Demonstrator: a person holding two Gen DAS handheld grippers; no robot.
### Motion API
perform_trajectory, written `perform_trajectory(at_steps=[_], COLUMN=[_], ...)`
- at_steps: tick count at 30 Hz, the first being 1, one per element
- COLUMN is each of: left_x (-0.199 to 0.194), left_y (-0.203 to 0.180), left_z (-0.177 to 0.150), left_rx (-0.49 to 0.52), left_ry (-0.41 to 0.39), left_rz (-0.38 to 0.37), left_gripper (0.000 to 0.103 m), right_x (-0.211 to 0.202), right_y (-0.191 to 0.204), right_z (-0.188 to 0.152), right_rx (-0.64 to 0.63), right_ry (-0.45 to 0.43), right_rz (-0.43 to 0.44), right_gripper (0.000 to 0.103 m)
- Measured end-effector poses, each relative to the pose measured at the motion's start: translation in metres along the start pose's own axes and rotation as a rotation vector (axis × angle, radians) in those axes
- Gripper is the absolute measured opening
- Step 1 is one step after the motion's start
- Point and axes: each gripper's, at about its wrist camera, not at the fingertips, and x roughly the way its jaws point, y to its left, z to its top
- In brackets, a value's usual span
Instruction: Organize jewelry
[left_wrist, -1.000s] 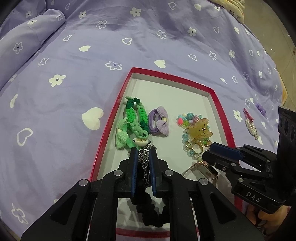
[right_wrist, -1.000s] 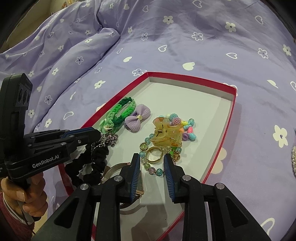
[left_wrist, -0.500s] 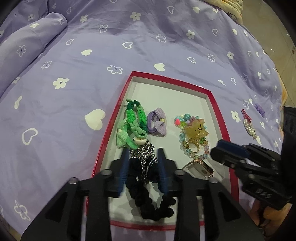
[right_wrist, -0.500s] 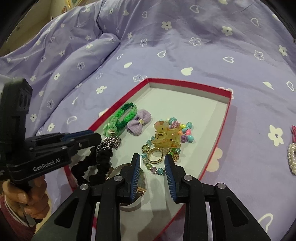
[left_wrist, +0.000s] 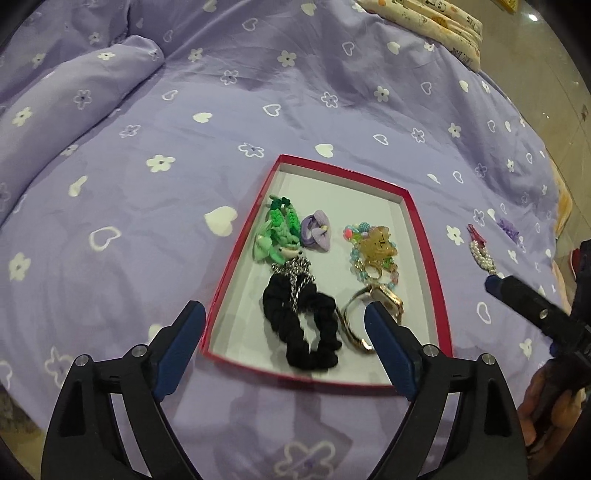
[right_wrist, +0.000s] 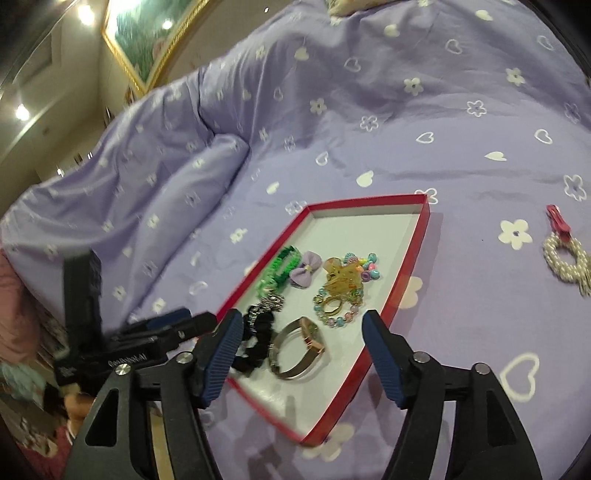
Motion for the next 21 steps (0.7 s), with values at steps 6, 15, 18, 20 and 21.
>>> perform_trajectory(at_steps=[6, 15, 18, 20, 21], left_x=[-0.022, -0.035, -0.044, -0.052, -0.058], left_y=[-0.005, -0.015, -0.021, -0.025, -0.028], left_z=[-0.013, -0.037, -0.044, -0.045, -0.046], left_rx=[0.003, 0.052, 0.091, 0.116, 0.13], left_ry=[-0.024, -0.031, -0.074, -0.115, -0.139], left_rz=[0.026, 0.086, 0.144, 0.174, 0.186], left_gripper=[0.092, 0.093, 0.093, 0.094, 0.096], right_x=[-0.023, -0.044, -0.05, -0.055, -0.057], right_y=[0.007, 0.015, 0.021, 0.028, 0.032], right_z=[-0.007, -0.033, -0.04, -0.042, -0.042], right_rx=[0.004, -0.021, -0.078, -0.127, -0.149], right_ry=[-0.05, -0.045, -0.043, -0.051, -0.054], right_rz=[0.018, -0.037, -0.105, -0.157, -0.177], right_gripper=[0.081, 0.09, 0.092, 0.092, 0.094])
